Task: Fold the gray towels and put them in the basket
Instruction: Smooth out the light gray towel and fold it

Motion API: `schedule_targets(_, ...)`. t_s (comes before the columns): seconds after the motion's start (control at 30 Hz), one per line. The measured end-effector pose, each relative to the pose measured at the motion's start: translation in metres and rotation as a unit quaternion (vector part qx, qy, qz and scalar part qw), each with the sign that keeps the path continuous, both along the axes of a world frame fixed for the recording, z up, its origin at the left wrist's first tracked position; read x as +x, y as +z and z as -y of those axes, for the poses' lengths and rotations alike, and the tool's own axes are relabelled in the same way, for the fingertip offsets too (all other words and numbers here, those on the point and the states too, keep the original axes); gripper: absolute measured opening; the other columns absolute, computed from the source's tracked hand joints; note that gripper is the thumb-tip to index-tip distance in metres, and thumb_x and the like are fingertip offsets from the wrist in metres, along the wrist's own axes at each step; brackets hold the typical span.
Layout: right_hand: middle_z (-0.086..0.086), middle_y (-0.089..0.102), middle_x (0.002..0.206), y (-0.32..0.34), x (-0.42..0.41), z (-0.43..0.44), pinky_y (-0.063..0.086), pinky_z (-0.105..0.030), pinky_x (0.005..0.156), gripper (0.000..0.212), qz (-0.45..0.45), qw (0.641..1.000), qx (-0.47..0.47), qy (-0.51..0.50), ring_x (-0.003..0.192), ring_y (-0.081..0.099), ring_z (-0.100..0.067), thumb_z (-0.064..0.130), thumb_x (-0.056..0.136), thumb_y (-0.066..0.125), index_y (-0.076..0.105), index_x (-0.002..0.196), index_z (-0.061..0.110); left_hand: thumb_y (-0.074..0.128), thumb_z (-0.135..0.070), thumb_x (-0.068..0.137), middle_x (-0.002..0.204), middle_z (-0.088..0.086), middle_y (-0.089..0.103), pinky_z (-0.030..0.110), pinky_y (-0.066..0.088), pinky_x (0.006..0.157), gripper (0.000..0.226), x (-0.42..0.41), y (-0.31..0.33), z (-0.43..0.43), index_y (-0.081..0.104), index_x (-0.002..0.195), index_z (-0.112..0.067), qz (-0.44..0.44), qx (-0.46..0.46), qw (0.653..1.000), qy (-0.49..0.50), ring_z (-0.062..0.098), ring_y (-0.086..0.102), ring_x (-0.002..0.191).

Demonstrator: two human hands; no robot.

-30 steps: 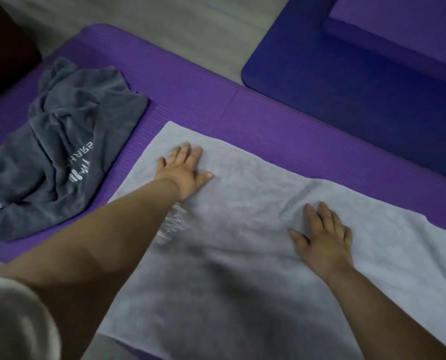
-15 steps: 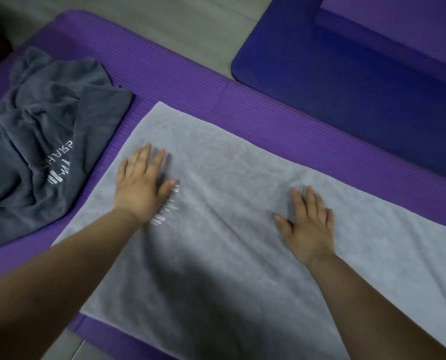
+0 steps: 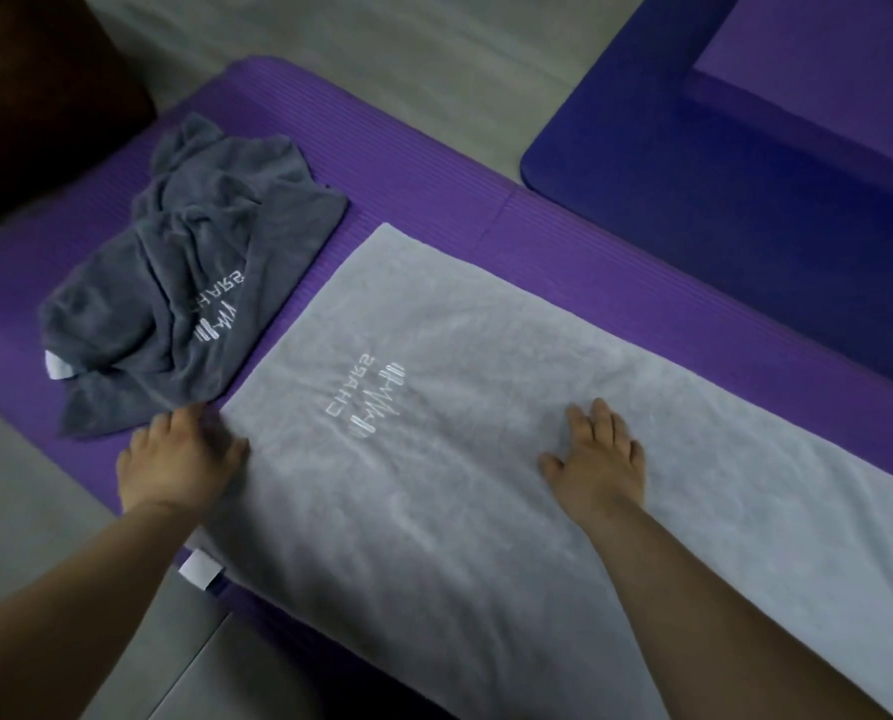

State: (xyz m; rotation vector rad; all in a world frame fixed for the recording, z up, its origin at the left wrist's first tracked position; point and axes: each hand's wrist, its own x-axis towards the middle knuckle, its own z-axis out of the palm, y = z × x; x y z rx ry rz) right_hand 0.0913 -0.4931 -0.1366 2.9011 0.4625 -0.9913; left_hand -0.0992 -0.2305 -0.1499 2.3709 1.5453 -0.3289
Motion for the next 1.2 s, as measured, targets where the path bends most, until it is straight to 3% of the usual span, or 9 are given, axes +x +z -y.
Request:
schedule_targets(0.13,-0.008,0.017,0.153,0.007,-0.005,-0.021,0.018,-0.035,0.114,0.056,0.048,0.987,0.112,-0.103,0.140,0.018,-0.026,0.028,0.093,0.044,0.024,0.144,0.016,0.055,-0.042,0.085,0.111,0.020,0.062,0.039,0.036,0.091,0.035,-0.013,0.003,-0.001,0.058,0.100,-0.010,-0.059,-0.020,0.998,-0.015,0.036,0.052,0.110)
schedule_targets(0.27,-0.013,0.046,0.134,0.019,-0.017,-0.076,0.032,-0.029,0.101,0.041,0.027,0.934,0.313,-0.171,0.123,0.044,-0.027,0.018,0.091,0.050,0.046,0.131,0.009,0.068,-0.029,0.079,0.066,0.001,0.050,0.032,0.030,0.061,0.037,-0.004,0.023,0.023,0.041,0.055,-0.020,0.136,-0.072,0.985,-0.083,0.024,0.048,0.068)
schedule_targets(0.47,-0.008,0.042,0.141,0.042,-0.031,-0.154,0.037,-0.038,0.107,0.065,-0.285,0.834,0.386,-0.273,0.127,0.043,-0.024,0.043,0.087,0.054,0.031,0.139,0.013,0.076,-0.010,0.069,0.054,-0.011,0.056,0.003,0.038,0.056,0.025,0.000,0.046,0.052,0.054,0.064,-0.020,0.314,-0.316,0.891,-0.094,-0.008,0.051,0.054)
schedule_targets(0.57,-0.008,0.040,0.142,0.039,-0.043,-0.161,0.040,-0.036,0.104,0.077,-0.282,0.871,0.342,-0.213,0.128,0.043,-0.026,0.039,0.083,0.062,0.021,0.143,0.014,0.075,-0.032,0.056,0.067,-0.009,0.062,0.003,0.040,0.062,0.017,0.002,0.057,0.063,0.064,0.068,-0.030,0.289,-0.369,0.871,-0.144,-0.008,0.054,0.063)
schedule_targets(0.73,-0.013,0.056,0.126,0.034,-0.022,-0.132,0.042,-0.033,0.094,0.034,-0.097,0.933,0.303,-0.170,0.116,0.052,-0.030,0.023,0.095,0.039,0.051,0.124,0.009,0.068,-0.034,0.053,0.074,-0.022,0.063,0.004,0.042,0.066,0.029,0.014,0.061,0.084,0.065,0.082,-0.036,0.239,-0.441,0.842,-0.201,-0.011,0.056,0.072)
schedule_targets(0.8,-0.014,0.058,0.125,0.035,-0.004,-0.106,0.040,-0.031,0.094,0.036,-0.058,0.929,0.310,-0.193,0.116,0.052,-0.031,0.026,0.097,0.035,0.056,0.118,0.005,0.070,-0.035,0.054,0.081,-0.020,0.065,0.006,0.044,0.069,0.036,0.014,0.057,0.089,0.063,0.089,-0.037,0.236,-0.450,0.835,-0.210,-0.012,0.057,0.078)
schedule_targets(0.93,-0.015,0.057,0.091,0.041,0.024,-0.053,0.038,-0.027,0.079,0.028,-0.019,0.895,0.381,-0.229,0.089,0.052,-0.025,0.022,0.096,0.038,0.060,0.096,0.005,0.076,-0.030,0.063,0.055,-0.014,0.059,0.009,0.041,0.056,0.018,0.019,0.065,0.109,0.066,0.063,-0.044,0.267,-0.424,0.842,-0.201,-0.005,0.050,0.053)
schedule_targets(1.1,-0.004,0.039,0.057,0.060,0.051,0.039,0.032,-0.015,0.035,0.035,-0.046,0.871,0.421,-0.250,0.051,0.037,-0.017,0.021,0.094,0.042,0.042,0.060,0.016,0.067,-0.022,0.063,0.049,-0.006,0.055,0.012,0.041,0.050,0.008,0.051,0.097,0.170,0.066,0.055,-0.021,0.273,-0.462,0.817,-0.212,-0.002,0.049,0.049)
schedule_targets(1.2,-0.005,0.038,0.053,0.081,0.063,0.129,0.023,-0.010,0.027,0.034,-0.068,0.870,0.414,-0.258,0.037,0.038,-0.013,0.023,0.095,0.041,0.042,0.061,0.017,0.073,-0.015,0.071,0.044,-0.007,0.048,0.013,0.039,0.046,0.028,0.083,0.122,0.224,0.054,0.051,-0.013,0.227,-0.483,0.796,-0.284,0.000,0.046,0.043)
